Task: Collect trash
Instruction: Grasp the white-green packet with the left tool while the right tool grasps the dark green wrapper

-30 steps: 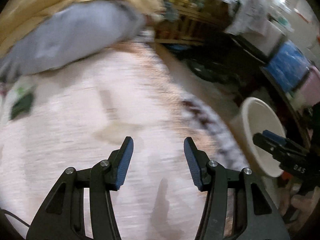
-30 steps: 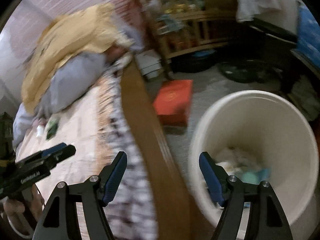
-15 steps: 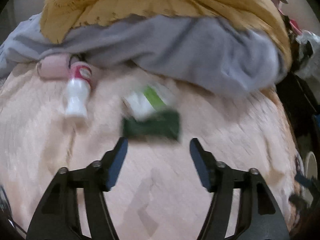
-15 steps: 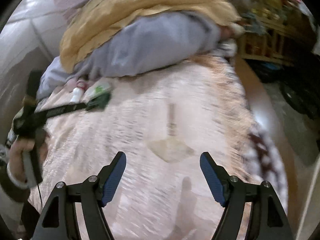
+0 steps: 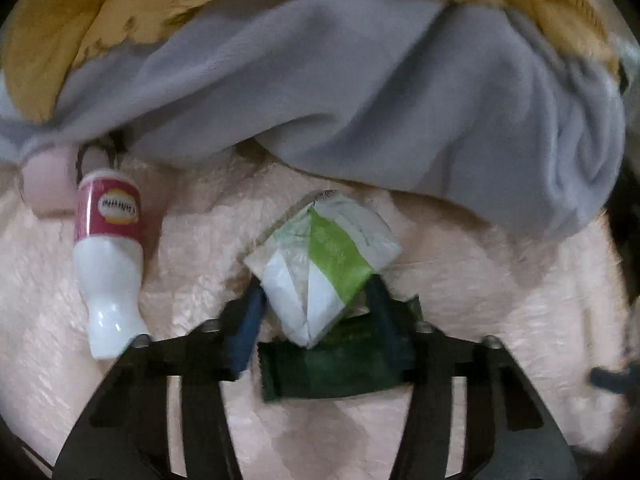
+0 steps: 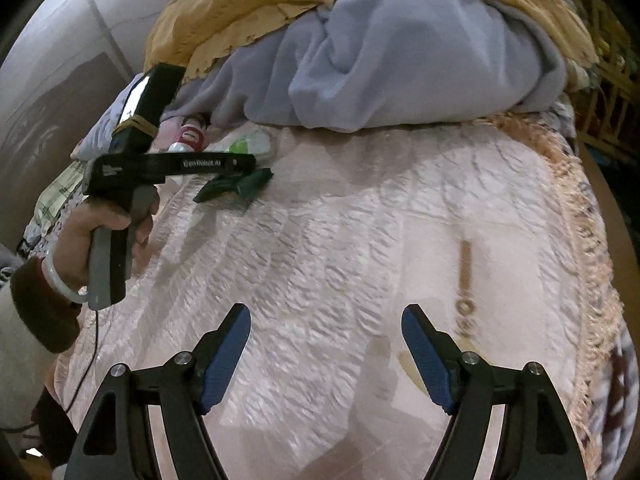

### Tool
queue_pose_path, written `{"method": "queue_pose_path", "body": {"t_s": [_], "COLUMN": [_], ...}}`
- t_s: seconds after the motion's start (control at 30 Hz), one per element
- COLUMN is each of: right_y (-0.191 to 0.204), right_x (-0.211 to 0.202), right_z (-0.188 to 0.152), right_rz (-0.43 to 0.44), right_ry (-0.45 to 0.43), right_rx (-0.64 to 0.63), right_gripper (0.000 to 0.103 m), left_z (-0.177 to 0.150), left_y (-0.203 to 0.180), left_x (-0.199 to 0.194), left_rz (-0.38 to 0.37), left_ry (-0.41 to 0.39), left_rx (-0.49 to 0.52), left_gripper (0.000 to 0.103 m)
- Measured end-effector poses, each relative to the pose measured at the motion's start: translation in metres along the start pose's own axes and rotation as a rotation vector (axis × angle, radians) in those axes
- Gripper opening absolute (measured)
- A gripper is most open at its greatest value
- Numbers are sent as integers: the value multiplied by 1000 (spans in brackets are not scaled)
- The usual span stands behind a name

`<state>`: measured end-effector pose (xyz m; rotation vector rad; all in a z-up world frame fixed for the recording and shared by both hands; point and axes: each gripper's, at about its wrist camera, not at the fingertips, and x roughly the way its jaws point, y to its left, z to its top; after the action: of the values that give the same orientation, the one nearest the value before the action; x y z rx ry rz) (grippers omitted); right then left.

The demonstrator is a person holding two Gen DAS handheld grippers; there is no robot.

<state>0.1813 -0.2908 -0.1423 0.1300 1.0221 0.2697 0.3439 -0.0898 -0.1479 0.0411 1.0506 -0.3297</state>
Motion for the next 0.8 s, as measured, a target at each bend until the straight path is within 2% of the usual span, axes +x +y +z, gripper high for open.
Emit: {"method": "queue_pose_path", "body": {"t_s": [0.07,0.23,0.3,0.37,0.47,0.57,0.7,0.77,0.8], "right_y": [5,26,36,51,71,90,112,113,113], "right_x": [5,22,34,46,66,92,130,141,145], "right_z": [4,21,31,43,64,86,102,105,105], "right_rz": [9,67,89,102,103,99,8,9,18], "right_ry": [5,-11,-12,-23,-38,-18,20,59,77], "right_rx": [-16,-59,-95,-162,-278,-389,-567,-577,-574], "right_gripper": [76,76,76,76,76,83,84,83,72], "left_z": [-5,-30,-41,-50,-82,-112,-138,-146,-150], "left_y": [5,21,41,54,70,86,82,80,78], "left_x": [-12,-54,-72,-84,-107,-118,-111,-107,-105], "left_rz": [-21,-26,-31,-39,-19,-28,-42,-43,-42], "left_ry": [-10,-55,-64,-58,-61,-33,7,35,47], "left_rx": [-14,-17,-43,-82,-107,-154,-209,-224,-225], "left_gripper": [30,24,23,23,23,23,23,23,23]}}
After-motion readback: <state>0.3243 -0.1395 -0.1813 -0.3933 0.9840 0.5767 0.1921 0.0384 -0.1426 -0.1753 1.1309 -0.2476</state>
